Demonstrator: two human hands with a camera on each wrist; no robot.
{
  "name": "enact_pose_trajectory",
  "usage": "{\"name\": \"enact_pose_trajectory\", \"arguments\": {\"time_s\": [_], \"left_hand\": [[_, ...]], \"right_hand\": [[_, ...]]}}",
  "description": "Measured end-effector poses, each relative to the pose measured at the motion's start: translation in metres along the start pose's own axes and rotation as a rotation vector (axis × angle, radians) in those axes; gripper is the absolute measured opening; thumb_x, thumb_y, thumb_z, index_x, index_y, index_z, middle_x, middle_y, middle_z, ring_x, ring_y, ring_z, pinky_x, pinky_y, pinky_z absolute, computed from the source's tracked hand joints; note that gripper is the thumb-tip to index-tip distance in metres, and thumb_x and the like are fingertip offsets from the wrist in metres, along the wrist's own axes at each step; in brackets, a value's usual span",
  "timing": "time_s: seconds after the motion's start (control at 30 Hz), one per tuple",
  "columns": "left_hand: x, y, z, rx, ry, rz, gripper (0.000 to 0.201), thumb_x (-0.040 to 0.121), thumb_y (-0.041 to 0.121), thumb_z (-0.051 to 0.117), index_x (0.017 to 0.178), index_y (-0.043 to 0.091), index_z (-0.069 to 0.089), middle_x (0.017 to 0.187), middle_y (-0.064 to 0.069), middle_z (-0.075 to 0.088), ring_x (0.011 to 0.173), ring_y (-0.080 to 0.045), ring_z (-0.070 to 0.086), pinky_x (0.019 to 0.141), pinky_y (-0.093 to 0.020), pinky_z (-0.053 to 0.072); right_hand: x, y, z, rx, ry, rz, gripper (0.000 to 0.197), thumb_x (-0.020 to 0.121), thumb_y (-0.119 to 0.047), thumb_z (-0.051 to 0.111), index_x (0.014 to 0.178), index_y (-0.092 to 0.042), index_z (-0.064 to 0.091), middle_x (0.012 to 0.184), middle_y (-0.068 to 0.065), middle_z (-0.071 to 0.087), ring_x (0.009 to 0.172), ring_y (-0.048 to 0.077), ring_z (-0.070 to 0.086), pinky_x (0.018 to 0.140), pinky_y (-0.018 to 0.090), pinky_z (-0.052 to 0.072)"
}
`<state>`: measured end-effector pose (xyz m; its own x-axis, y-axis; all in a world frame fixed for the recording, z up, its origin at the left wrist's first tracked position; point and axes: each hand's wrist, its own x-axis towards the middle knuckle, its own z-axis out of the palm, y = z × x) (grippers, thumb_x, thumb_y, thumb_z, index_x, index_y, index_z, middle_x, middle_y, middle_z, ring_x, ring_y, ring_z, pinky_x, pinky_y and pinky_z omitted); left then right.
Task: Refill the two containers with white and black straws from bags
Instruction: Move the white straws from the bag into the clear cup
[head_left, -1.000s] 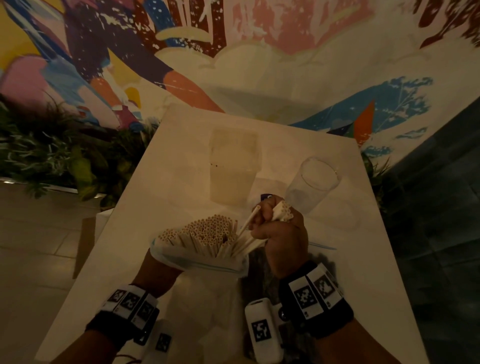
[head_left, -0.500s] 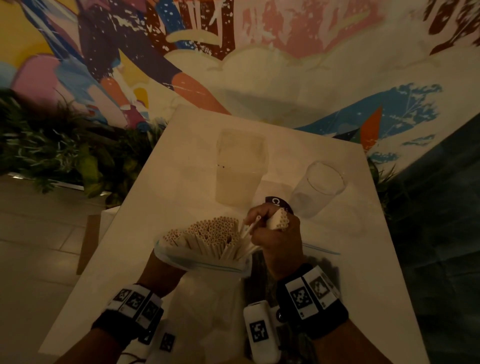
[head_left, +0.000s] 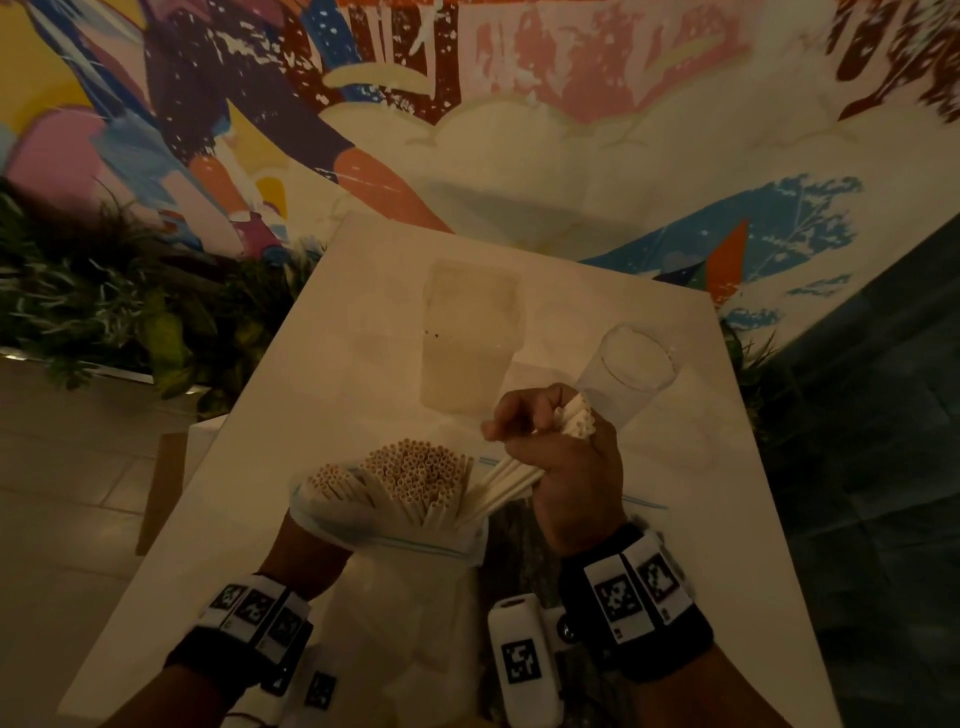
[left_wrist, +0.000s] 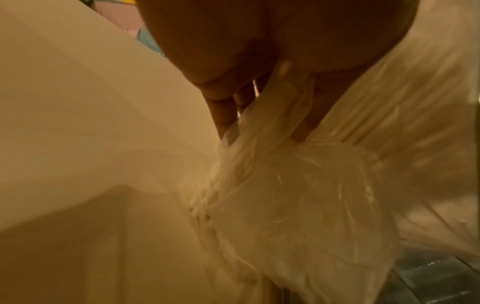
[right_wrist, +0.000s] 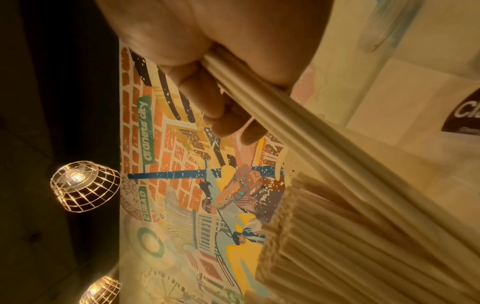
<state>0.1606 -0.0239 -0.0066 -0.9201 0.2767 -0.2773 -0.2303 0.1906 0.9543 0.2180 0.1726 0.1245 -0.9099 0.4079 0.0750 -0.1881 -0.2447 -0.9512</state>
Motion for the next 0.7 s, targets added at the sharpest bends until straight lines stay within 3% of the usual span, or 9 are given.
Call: {"name": "enact_pose_trajectory", "arguments": {"time_s": [0.07, 0.13, 0.2, 0.27, 0.4, 0.47, 0.53, 0.63, 0.7], "left_hand": [[0.007, 0.001, 0.003, -0.139, -0.085, -0.033, 0.039, 0.092, 0.007, 0.044, 0.067, 0.017, 0.072, 0.052, 0.011, 0.06, 0.058, 0.001, 0.056, 0.059, -0.004, 0.042], [0.008, 0.003, 0.006, -0.356, -0.292, 0.003, 0.033, 0.094, 0.003, 0.045, 0.083, 0.018, 0.072, 0.074, 0.015, 0.073, 0.078, 0.011, 0.062, 0.081, 0.001, 0.04], [0.007, 0.007, 0.008, -0.352, -0.295, 0.041, 0.04, 0.085, 0.047, 0.05, 0.071, 0.019, 0.076, 0.069, 0.002, 0.074, 0.073, 0.012, 0.062, 0.079, -0.003, 0.042], [0.01, -0.001, 0.007, -0.219, -0.159, 0.027, 0.034, 0.08, 0.026, 0.051, 0.05, 0.029, 0.066, 0.056, 0.005, 0.063, 0.056, 0.011, 0.057, 0.066, -0.017, 0.044], [0.013, -0.008, 0.004, 0.076, -0.081, 0.055, 0.049, 0.089, -0.004, 0.048, 0.053, 0.029, 0.055, 0.056, 0.009, 0.053, 0.06, 0.001, 0.049, 0.068, -0.018, 0.038], [0.021, -0.017, 0.001, -0.121, -0.038, 0.039, 0.057, 0.091, -0.01, 0.041, 0.059, 0.029, 0.066, 0.051, 0.018, 0.062, 0.055, 0.007, 0.057, 0.056, -0.008, 0.044], [0.025, -0.028, -0.003, -0.329, -0.082, 0.03, 0.062, 0.096, 0.0, 0.029, 0.056, 0.023, 0.07, 0.052, 0.011, 0.065, 0.05, -0.001, 0.06, 0.051, -0.015, 0.051], [0.024, -0.038, -0.006, -0.328, -0.023, -0.037, 0.049, 0.089, -0.014, 0.043, 0.075, 0.026, 0.066, 0.057, 0.027, 0.065, 0.057, 0.013, 0.059, 0.056, -0.002, 0.047], [0.023, -0.033, -0.003, -0.377, -0.033, -0.023, 0.062, 0.093, -0.014, 0.032, 0.064, 0.025, 0.07, 0.051, 0.019, 0.064, 0.052, 0.006, 0.06, 0.051, -0.007, 0.048]], "right_hand": [[0.001, -0.007, 0.001, 0.001, 0.002, -0.028, 0.04, 0.057, 0.012, 0.048, 0.052, -0.027, 0.048, 0.063, 0.001, 0.061, 0.062, 0.024, 0.056, 0.061, 0.031, 0.05], [0.003, -0.014, -0.001, -0.011, -0.006, -0.042, 0.04, 0.055, 0.013, 0.047, 0.051, -0.027, 0.046, 0.062, 0.002, 0.058, 0.061, 0.024, 0.053, 0.057, 0.03, 0.043], [0.004, -0.023, -0.004, 0.013, 0.005, -0.046, 0.039, 0.053, 0.013, 0.047, 0.051, -0.025, 0.045, 0.063, 0.005, 0.056, 0.061, 0.025, 0.052, 0.056, 0.029, 0.038], [0.007, -0.038, -0.01, 0.071, 0.021, -0.076, 0.04, 0.054, 0.015, 0.047, 0.053, -0.024, 0.044, 0.064, 0.007, 0.057, 0.062, 0.024, 0.051, 0.053, 0.027, 0.038], [0.023, -0.079, -0.032, 0.06, 0.098, -0.279, 0.043, 0.076, 0.017, 0.047, 0.065, -0.024, 0.047, 0.074, 0.007, 0.067, 0.066, 0.023, 0.059, 0.059, 0.029, 0.046], [0.037, -0.099, -0.051, -0.004, 0.195, -0.419, 0.038, 0.085, 0.016, 0.045, 0.074, -0.02, 0.044, 0.08, 0.008, 0.069, 0.069, 0.023, 0.063, 0.064, 0.032, 0.049], [0.055, -0.117, -0.074, 0.017, 0.271, -0.55, 0.032, 0.086, 0.013, 0.047, 0.077, -0.016, 0.038, 0.082, 0.011, 0.066, 0.07, 0.024, 0.06, 0.065, 0.033, 0.047], [0.073, -0.135, -0.098, 0.089, 0.4, -0.607, 0.028, 0.087, 0.006, 0.052, 0.073, -0.014, 0.039, 0.079, 0.008, 0.063, 0.067, 0.02, 0.055, 0.063, 0.03, 0.042], [0.08, -0.135, -0.104, 0.05, 0.457, -0.63, 0.032, 0.089, 0.008, 0.049, 0.07, -0.015, 0.04, 0.071, 0.0, 0.064, 0.06, 0.015, 0.052, 0.059, 0.027, 0.04]]}}
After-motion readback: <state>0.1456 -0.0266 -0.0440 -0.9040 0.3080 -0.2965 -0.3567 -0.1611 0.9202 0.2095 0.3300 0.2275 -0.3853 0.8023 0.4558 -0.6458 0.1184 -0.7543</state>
